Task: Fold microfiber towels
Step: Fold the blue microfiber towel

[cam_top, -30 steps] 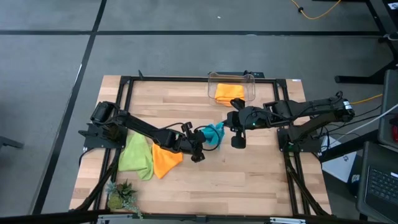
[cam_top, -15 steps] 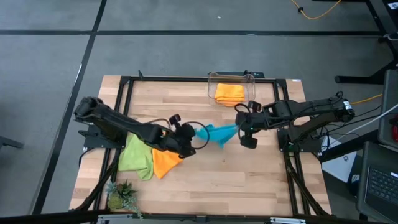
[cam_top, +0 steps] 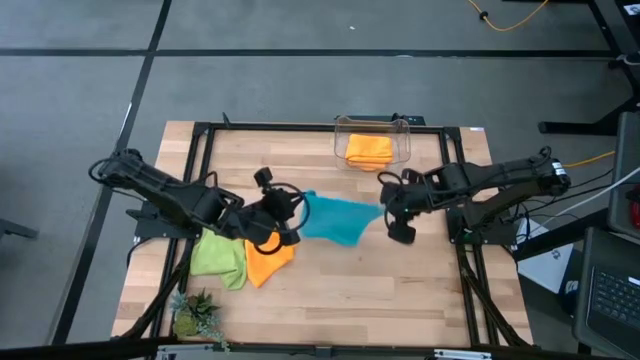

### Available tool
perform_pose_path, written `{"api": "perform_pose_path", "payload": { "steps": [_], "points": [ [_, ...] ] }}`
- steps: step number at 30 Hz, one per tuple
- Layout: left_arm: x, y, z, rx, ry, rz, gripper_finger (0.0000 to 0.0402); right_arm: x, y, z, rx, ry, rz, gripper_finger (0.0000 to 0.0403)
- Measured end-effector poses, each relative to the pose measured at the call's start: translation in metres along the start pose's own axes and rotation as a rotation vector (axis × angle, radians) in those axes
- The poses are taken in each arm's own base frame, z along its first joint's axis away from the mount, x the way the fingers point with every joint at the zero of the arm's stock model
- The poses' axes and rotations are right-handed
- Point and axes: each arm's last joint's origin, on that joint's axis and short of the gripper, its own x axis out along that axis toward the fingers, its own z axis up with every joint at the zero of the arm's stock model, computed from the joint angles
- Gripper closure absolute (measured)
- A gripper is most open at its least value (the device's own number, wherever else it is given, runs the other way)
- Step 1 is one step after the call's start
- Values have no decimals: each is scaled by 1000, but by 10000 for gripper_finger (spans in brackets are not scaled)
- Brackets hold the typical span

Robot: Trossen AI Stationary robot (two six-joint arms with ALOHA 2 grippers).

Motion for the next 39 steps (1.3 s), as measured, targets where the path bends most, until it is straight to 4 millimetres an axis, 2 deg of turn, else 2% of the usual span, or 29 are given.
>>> {"api": "perform_pose_path", "payload": {
  "steps": [6, 10, 17, 21, 25, 29, 34, 39],
  "points": [
    [-3, -8, -2, -49, 36, -168, 401, -16, 24, -9, -31, 59, 191, 396],
    [-10, -12, 3, -106, 25, -316, 401, -39, 37, -12, -31, 63, 280, 396],
    [-38, -14, 14, -237, -11, -606, 401, -92, 51, -11, -49, -33, 423, 396],
    [-46, -11, 15, -338, 36, -677, 401, -100, 54, -14, -30, -60, 425, 398],
    [-43, -12, 9, -368, 103, -658, 401, -83, 56, -18, -35, -42, 334, 398],
    [-20, -16, -7, -356, 257, -549, 401, -45, 54, -25, -33, 35, 223, 399],
    [31, -24, -29, -258, 402, -394, 401, 11, 34, -33, 20, 63, -39, 399],
    [94, -30, -58, -114, 521, -278, 401, 53, 9, -41, 61, 38, -278, 400]
  ]
}}
